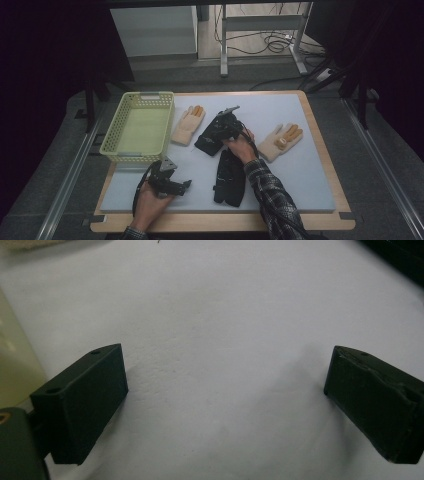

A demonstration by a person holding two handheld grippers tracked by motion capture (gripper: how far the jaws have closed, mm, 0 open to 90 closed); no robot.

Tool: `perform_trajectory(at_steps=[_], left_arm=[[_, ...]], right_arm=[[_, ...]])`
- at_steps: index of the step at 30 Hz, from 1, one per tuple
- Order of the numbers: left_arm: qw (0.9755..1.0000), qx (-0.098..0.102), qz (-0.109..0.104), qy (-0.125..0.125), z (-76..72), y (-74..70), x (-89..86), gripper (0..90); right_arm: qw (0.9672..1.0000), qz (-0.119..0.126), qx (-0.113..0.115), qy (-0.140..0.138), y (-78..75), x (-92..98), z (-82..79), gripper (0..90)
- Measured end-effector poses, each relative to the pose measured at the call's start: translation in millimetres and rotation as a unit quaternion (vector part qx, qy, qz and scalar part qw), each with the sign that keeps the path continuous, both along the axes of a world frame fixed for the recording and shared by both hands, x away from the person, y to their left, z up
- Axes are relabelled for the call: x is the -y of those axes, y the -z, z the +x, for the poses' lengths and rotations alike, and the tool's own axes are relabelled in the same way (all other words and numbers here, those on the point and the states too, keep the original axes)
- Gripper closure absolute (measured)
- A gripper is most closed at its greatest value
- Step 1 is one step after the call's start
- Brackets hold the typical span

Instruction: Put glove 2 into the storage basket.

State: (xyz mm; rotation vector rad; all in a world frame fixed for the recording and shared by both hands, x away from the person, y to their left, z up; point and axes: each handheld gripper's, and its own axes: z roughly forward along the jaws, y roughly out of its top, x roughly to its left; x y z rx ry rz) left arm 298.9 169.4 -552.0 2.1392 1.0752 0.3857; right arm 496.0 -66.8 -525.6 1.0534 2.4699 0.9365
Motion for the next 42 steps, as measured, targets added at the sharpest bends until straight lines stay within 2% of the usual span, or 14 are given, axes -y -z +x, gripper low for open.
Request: perform_trajectory(at_steps=[4,7,10,14,17,19,20,23,25,31,32,33,39,42], left_arm=[[1.0,0.0,0.0,0.0,0.0,0.0,0.0,4.0],[1.0,0.0,0.0,0.0,0.0,0.0,0.0,4.0],[1.0,-0.001,0.0,0.0,0.1,0.1,0.0,4.0],[1.0,-0.001,0.0,0.0,0.1,0.0,0.0,4.0],[1.0,-0.001,0.001,0.001,0.2,-0.1,-0.3,4.0],[1.0,-0.001,0.003,0.003,0.3,-0.2,-0.6,4.0],[1.0,-0.001,0.003,0.003,0.3,-0.2,-0.6,4.0],[1.0,-0.001,0.004,0.003,0.3,-0.2,-0.6,4.0],[1.0,-0.001,0.004,0.003,0.3,-0.2,-0.6,4.0],[1.0,-0.001,0.003,0.002,0.1,-0.2,-0.4,4.0],[1.0,-0.001,0.004,0.002,0.2,-0.3,-0.5,4.0],[1.0,-0.001,0.004,0.002,0.2,-0.3,-0.5,4.0],[1.0,0.0,0.002,0.001,0.2,-0.2,-0.3,4.0],[1.0,0.0,-0.001,-0.001,0.0,0.1,0.2,4.0]], right_arm=[[1.0,-0.002,0.0,-0.003,-2.5,-5.1,-4.5,70.6],[1.0,0.001,-0.004,-0.005,-3.7,-6.5,-6.4,77.4],[0.9998,0.007,-0.014,-0.009,-7.8,-3.2,-5.2,78.2],[0.9996,0.02,-0.013,-0.014,-16.7,2.1,-7.4,78.1],[0.9985,0.042,-0.004,-0.036,-35.7,10.1,-16.1,77.9],[0.9983,0.043,-0.003,-0.04,-39.6,11.0,-18.7,77.9],[0.9974,0.047,-0.003,-0.054,-50.1,13.3,-27.3,77.8],[0.9963,0.05,0.006,-0.07,-61.5,16.8,-40.1,77.7],[0.9959,0.052,0.006,-0.075,-64.0,18.1,-43.1,77.7],[0.9928,0.061,0.011,-0.103,-82.1,32.2,-71.4,77.6],[0.9916,0.06,0.015,-0.114,-87.5,37.8,-83.9,77.5],[0.9916,0.06,0.015,-0.114,-87.5,37.8,-83.9,77.5],[0.9885,0.063,0.017,-0.136,-97.6,58.6,-126.8,77.3],[0.9876,0.058,0.007,-0.146,-92.5,66.8,-149.0,77.1]])
